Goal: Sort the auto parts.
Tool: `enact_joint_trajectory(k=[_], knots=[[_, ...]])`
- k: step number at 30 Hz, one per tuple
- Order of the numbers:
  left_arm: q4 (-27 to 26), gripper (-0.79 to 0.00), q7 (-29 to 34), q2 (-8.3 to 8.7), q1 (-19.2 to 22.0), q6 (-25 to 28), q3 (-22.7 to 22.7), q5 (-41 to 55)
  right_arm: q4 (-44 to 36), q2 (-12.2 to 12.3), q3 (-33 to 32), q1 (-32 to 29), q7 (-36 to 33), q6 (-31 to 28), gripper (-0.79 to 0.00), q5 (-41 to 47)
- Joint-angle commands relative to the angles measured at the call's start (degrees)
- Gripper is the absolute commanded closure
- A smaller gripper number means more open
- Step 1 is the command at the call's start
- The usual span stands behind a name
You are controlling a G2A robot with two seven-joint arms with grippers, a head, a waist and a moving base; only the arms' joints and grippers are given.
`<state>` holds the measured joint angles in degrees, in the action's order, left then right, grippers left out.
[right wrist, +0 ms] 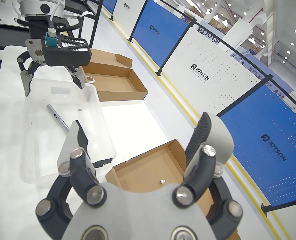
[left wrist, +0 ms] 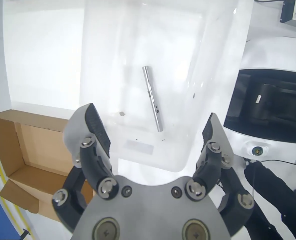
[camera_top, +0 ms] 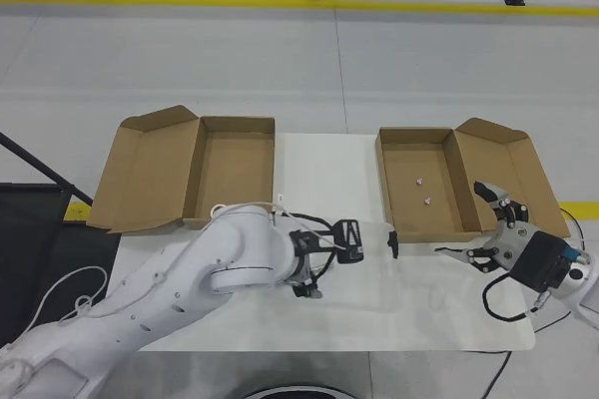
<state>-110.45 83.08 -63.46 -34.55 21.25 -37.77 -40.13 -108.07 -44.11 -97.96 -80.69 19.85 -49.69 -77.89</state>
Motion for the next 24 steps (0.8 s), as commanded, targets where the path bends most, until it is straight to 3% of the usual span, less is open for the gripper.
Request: enact_joint_trajectory(k=[1, 10, 15, 18, 24], knots=[[-0.03, -0.785, 0.74, 0.18, 0.80, -0.79, 0.74, 1.20, 0.00, 0.00, 0.00, 0.00, 0.00, 0.00, -0.785, 0.00], [-0.03, -0.785, 0.74, 0.18, 0.80, -0.79, 0.74, 1.20, 0.00, 0.00, 0.00, 0.00, 0.00, 0.00, -0.785, 0.00], [4.37, -0.785, -2.04, 0.17, -0.83, -3.04, 1.53, -4.28, 0.00, 0.00, 0.00, 0.00, 0.00, 0.00, -0.785, 0.00], [6.16, -0.723, -3.85, -0.12, -1.57, -3.14, 2.24, -3.92, 0.00, 0.00, 0.00, 0.00, 0.00, 0.00, -0.785, 0.00], [9.04, -0.511, -4.14, -0.61, -1.72, -3.03, 3.37, -4.69, 0.00, 0.00, 0.00, 0.00, 0.00, 0.00, -0.785, 0.00]])
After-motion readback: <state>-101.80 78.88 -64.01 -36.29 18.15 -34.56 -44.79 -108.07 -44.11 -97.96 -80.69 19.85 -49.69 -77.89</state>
